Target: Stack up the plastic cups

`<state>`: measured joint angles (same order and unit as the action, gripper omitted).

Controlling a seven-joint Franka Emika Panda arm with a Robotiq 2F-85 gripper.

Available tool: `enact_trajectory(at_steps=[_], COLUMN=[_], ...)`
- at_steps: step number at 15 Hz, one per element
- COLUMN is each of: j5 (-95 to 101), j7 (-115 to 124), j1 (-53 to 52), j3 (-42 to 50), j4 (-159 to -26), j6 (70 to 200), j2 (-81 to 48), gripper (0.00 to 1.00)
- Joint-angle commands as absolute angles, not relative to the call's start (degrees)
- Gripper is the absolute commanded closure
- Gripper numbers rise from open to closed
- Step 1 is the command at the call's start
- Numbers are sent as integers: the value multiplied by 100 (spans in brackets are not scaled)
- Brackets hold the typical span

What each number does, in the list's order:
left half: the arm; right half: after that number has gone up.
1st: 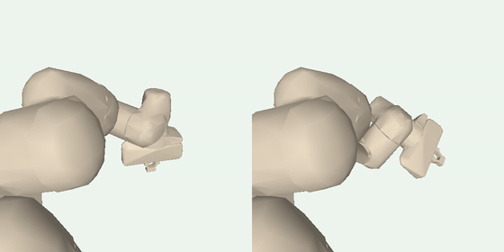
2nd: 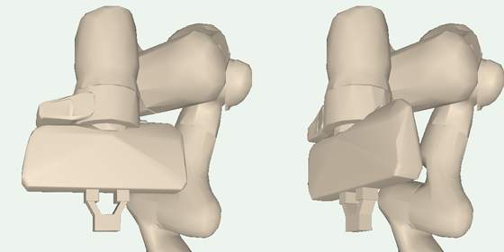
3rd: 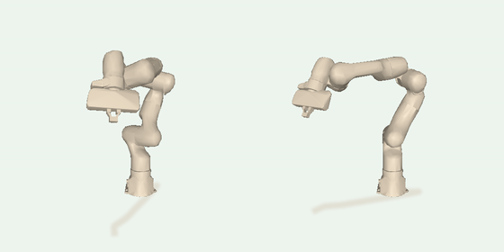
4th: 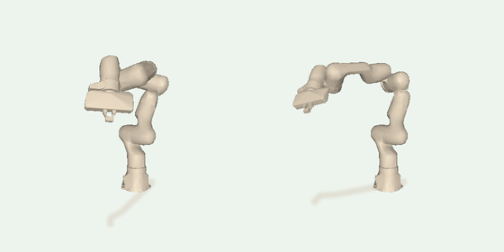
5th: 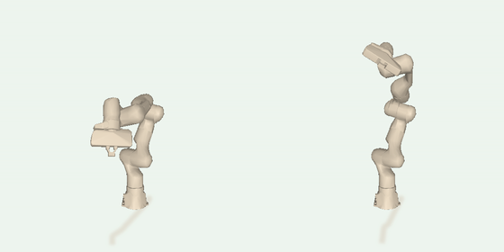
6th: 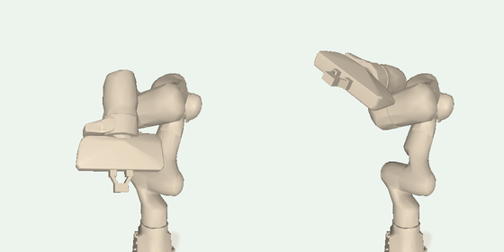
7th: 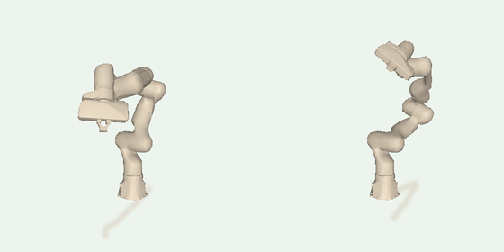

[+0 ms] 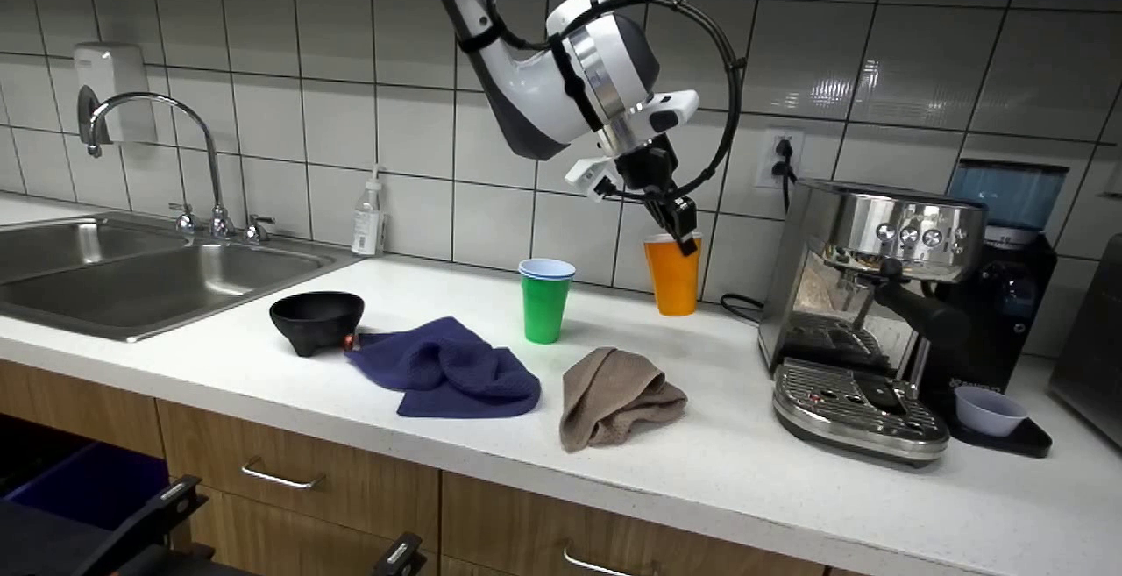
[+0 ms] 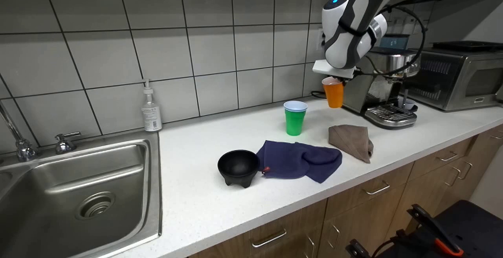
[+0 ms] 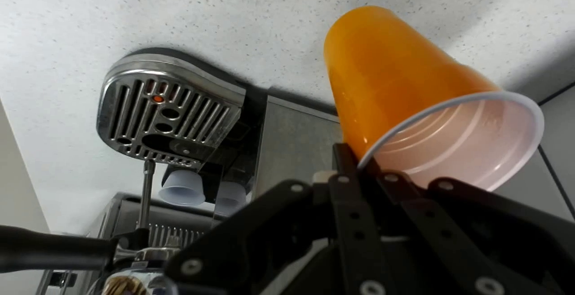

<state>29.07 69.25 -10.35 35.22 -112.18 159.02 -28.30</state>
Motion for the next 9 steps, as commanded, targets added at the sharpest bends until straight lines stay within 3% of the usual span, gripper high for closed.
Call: enact_trajectory(at_steps=[1,9], j5=[3262,3396], j7=[7188,7175], j1=[-1327,-1590], j3=[3783,3948], j4=[-11723,-12116], j6=[16146,16433], j2=[-2358,-1925], gripper=[99,99])
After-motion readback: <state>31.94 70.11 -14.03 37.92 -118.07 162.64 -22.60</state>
